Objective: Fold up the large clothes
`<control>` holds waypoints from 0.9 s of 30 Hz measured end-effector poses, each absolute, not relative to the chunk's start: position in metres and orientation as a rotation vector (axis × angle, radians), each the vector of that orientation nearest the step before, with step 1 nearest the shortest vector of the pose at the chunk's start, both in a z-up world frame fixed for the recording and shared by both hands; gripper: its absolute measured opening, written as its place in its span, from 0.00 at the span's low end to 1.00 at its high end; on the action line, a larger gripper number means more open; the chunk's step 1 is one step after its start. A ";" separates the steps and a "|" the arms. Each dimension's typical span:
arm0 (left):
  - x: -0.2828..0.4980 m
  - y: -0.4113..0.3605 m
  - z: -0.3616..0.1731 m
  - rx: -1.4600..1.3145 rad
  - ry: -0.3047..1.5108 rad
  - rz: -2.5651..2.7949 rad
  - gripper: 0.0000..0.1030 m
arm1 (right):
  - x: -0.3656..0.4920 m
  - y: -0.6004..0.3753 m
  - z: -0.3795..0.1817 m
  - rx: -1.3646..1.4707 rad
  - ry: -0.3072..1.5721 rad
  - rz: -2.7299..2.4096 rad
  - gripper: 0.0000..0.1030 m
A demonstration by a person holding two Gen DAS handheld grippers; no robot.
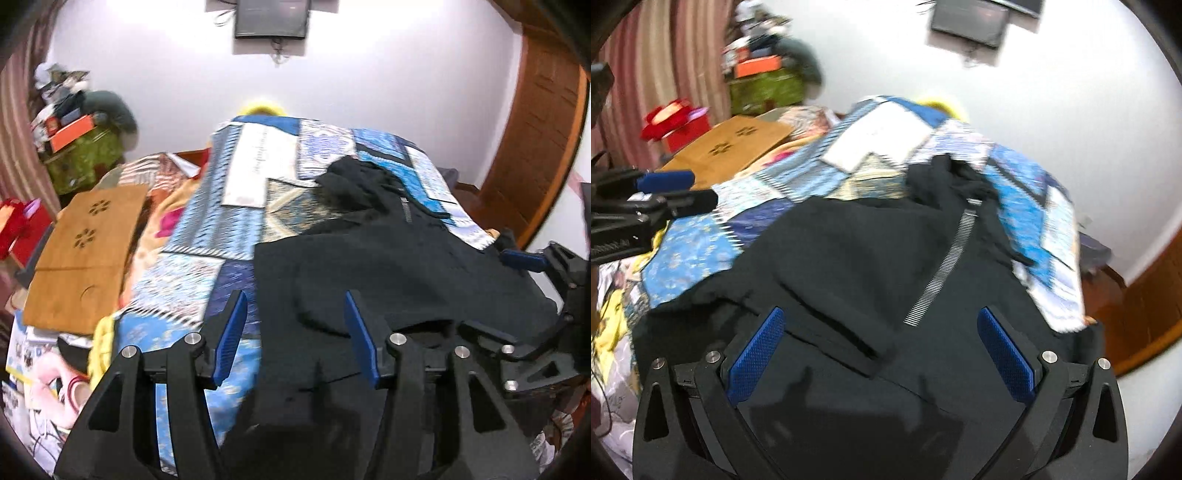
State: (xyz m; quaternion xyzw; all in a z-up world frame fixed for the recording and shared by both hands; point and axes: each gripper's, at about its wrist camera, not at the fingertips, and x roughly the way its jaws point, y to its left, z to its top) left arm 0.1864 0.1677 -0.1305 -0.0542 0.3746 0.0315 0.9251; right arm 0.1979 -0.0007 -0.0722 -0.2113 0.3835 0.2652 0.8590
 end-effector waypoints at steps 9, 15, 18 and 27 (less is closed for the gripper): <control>0.168 0.215 -0.161 -0.136 0.819 0.147 0.52 | 0.214 0.082 -0.118 -0.549 0.904 0.651 0.99; 0.169 0.225 -0.180 -0.158 0.857 0.151 0.52 | 0.238 0.109 -0.151 -0.545 0.971 0.620 0.82; 0.168 0.224 -0.181 -0.148 0.853 0.151 0.52 | 0.249 0.109 -0.164 -0.499 1.033 0.606 0.59; 0.177 0.207 -0.182 -0.132 0.850 0.117 0.52 | 0.241 0.077 -0.123 -0.353 0.913 0.572 0.22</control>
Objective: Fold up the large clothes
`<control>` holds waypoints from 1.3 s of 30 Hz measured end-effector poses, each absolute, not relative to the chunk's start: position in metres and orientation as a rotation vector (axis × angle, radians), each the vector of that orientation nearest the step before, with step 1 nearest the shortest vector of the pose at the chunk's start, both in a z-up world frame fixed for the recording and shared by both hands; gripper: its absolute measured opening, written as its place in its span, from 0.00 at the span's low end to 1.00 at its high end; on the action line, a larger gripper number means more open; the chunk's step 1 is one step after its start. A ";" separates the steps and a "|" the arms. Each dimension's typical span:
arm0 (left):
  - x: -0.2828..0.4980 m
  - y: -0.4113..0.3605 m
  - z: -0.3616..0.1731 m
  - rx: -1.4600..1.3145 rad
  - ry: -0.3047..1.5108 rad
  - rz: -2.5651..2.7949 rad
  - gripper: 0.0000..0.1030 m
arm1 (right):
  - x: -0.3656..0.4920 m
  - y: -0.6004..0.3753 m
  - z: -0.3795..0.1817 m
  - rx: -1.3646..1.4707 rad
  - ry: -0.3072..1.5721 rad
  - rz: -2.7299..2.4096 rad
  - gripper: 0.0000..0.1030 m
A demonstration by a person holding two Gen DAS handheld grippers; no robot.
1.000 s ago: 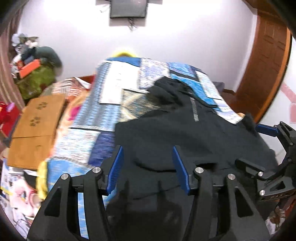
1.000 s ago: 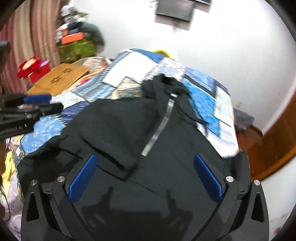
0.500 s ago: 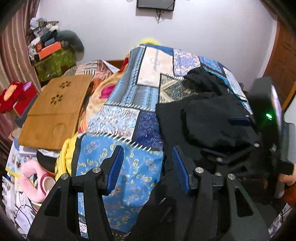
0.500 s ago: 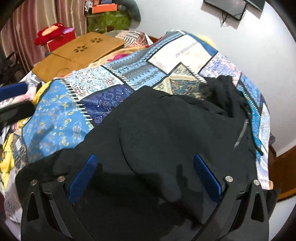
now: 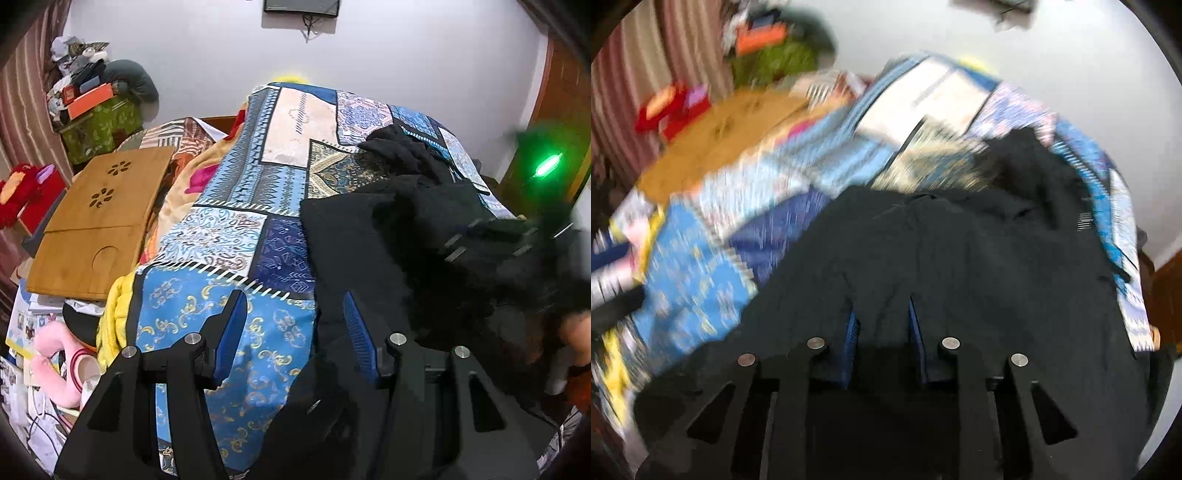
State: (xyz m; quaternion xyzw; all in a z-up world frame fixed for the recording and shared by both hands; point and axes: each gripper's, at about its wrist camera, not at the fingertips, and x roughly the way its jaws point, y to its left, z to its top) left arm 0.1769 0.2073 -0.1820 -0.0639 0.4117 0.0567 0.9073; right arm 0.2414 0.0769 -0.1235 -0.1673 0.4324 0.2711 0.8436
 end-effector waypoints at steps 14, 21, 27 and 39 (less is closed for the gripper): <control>0.218 0.147 -0.203 -0.167 0.933 0.026 0.52 | 0.246 -0.096 -0.013 -0.111 0.736 0.369 0.19; 0.230 0.112 -0.233 -0.171 1.040 0.007 0.52 | 0.247 -0.155 -0.058 -0.011 0.854 0.320 0.19; 0.224 0.090 -0.242 -0.096 1.056 0.039 0.52 | 0.243 -0.189 -0.105 0.025 0.993 0.290 0.19; 0.220 0.065 -0.214 -0.063 1.023 0.008 0.52 | 0.199 -0.222 -0.096 -0.032 1.007 0.257 0.31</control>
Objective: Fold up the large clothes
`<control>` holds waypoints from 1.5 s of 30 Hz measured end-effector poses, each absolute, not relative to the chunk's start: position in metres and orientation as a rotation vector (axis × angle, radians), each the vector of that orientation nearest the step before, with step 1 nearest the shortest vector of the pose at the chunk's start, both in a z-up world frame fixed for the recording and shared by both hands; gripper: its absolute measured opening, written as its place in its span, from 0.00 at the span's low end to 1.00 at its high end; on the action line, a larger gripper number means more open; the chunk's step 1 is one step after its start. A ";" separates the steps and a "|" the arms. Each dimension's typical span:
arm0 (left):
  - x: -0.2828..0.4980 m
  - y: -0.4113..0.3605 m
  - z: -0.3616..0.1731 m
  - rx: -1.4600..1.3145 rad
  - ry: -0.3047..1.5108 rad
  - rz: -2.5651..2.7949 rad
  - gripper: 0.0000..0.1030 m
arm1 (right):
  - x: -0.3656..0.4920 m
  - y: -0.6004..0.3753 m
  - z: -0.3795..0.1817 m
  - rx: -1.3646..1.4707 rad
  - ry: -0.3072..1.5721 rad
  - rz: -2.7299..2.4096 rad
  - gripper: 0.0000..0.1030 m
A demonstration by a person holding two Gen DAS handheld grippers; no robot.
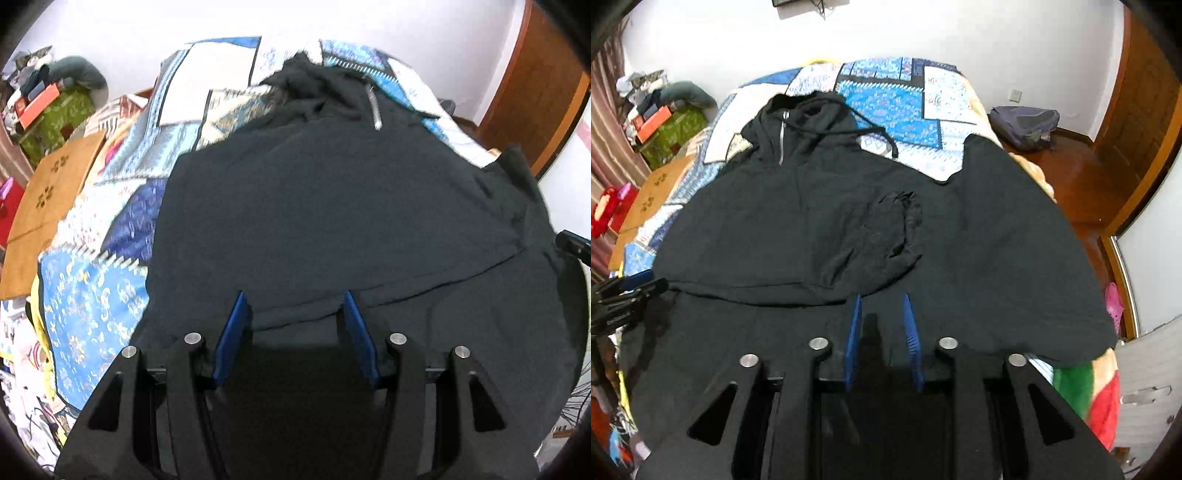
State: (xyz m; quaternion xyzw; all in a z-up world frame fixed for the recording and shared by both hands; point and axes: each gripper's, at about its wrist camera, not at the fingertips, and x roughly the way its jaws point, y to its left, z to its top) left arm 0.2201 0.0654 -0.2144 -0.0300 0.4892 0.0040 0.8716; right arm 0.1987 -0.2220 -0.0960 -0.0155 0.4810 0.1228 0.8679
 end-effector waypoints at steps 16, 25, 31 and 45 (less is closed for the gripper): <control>0.217 0.024 -0.120 -0.030 0.763 -0.082 0.66 | 0.180 -0.333 -0.054 0.248 0.866 0.075 0.72; 0.226 0.008 -0.141 -0.041 0.819 -0.106 0.67 | 0.203 -0.401 -0.134 0.544 1.016 -0.067 0.75; 0.230 0.012 -0.155 -0.058 0.855 -0.081 0.67 | 0.214 -0.429 -0.173 0.784 1.051 -0.056 0.75; 0.224 0.023 -0.154 -0.047 0.846 -0.030 0.67 | 0.243 -0.420 -0.146 0.576 0.993 -0.191 0.12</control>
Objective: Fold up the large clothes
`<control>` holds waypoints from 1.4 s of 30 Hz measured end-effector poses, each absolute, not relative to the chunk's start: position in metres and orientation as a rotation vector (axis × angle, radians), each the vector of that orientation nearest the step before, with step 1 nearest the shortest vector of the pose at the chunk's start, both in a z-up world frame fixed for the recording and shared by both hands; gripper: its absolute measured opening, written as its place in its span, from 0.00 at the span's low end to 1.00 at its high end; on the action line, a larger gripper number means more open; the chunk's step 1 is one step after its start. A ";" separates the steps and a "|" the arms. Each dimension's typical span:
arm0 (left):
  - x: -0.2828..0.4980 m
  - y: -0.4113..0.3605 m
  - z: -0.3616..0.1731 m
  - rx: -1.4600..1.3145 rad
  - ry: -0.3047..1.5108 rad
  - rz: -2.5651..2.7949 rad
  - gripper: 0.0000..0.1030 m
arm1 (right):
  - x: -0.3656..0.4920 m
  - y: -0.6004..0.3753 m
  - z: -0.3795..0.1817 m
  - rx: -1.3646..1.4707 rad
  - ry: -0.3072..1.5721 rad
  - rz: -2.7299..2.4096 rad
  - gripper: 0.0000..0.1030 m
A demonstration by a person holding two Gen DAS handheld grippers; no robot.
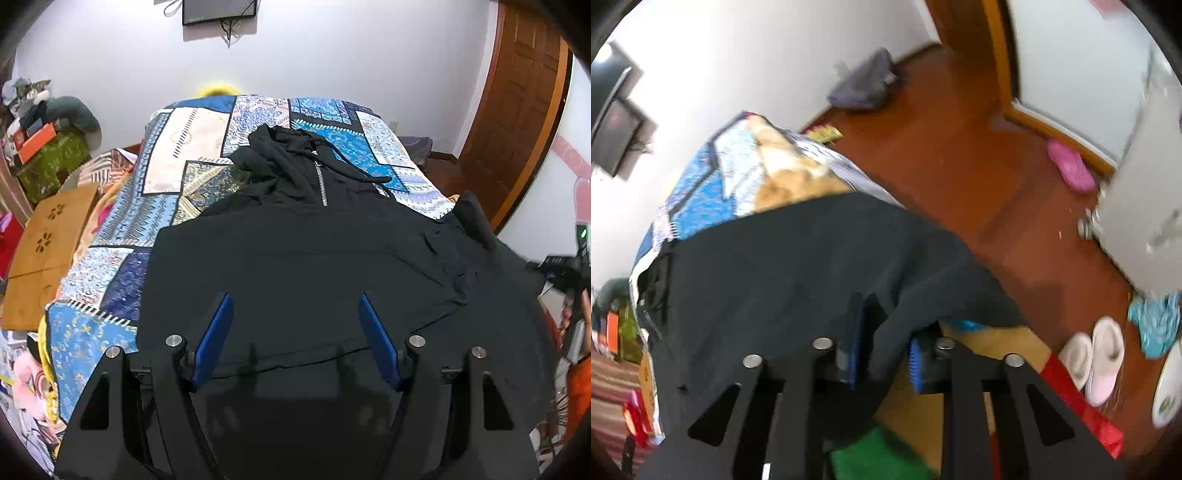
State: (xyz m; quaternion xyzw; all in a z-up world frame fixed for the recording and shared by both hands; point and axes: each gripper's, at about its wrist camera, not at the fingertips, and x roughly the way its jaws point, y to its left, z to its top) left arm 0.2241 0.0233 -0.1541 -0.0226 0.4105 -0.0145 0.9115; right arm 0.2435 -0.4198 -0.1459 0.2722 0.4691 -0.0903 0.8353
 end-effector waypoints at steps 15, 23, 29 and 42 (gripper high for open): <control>0.199 0.050 -0.151 -0.053 0.821 -0.017 0.67 | 0.242 -0.257 0.017 0.327 0.698 0.267 0.10; 0.183 0.073 -0.155 -0.061 0.831 0.001 0.67 | 0.244 -0.145 -0.074 0.175 0.957 0.441 0.10; 0.175 0.082 -0.167 -0.070 0.858 0.010 0.67 | 0.231 -0.119 -0.113 0.045 1.073 0.445 0.13; 0.181 0.062 -0.168 -0.063 0.850 -0.015 0.67 | 0.211 -0.178 -0.054 0.180 1.035 0.448 0.48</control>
